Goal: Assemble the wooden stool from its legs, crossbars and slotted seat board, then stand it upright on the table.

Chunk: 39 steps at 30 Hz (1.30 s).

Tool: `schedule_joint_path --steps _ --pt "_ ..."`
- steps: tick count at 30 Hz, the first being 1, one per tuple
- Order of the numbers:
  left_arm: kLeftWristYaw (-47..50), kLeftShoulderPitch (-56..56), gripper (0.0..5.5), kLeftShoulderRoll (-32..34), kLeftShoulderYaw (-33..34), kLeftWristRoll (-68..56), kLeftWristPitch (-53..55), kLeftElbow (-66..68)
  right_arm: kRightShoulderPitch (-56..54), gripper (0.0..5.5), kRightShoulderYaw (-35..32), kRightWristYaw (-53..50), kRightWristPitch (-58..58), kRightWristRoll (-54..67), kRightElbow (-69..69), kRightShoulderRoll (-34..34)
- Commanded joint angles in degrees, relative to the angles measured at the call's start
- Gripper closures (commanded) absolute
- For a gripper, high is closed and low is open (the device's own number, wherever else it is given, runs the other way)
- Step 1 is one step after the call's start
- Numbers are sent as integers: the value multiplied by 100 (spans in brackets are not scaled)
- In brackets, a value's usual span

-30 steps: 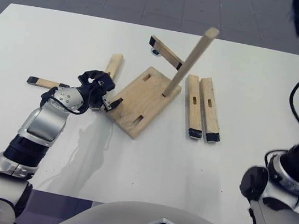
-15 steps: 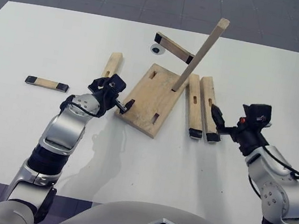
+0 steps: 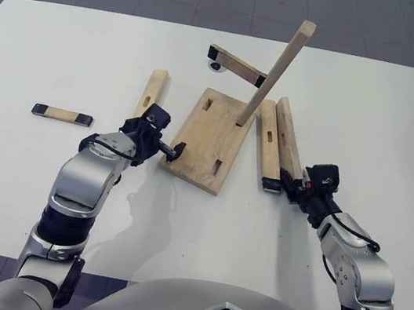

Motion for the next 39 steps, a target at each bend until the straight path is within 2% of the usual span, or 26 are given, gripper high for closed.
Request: schedule_joint_path --steps 1,7,10,15,18,22,26,33,39 --pt "49 -222 10 6 118 -129 88 -138 -28 297 -27 27 147 -127 34 32" --pt "82 -354 10 119 286 -237 58 -153 -61 400 -17 9 168 -248 71 183" --pt "64 -394 10 296 423 -215 -202 54 -170 445 -250 -2 163 -102 92 347" --pt "-142 -213 10 1066 69 262 -1818 891 -484 446 -906 226 252 629 0 616" --pt "-431 -4 10 1277 -94 327 -2664 1279 -742 446 -1455 362 317 1380 -165 761" --pt "-874 242 10 1487 -278 340 -3402 1532 -1160 446 -2339 257 513 2910 -499 899" --pt "-1177 301 10 1685 -430 468 -3865 1780 -1626 446 -2756 -75 694 4674 -936 707" --pt "-1656 221 10 1561 -881 525 -4271 1739 -2340 446 -2443 -425 794 7095 -1111 -54" --pt "-1939 260 10 1142 -1279 291 -4065 1281 -2644 446 -1931 -34 1044 7757 -509 -676"
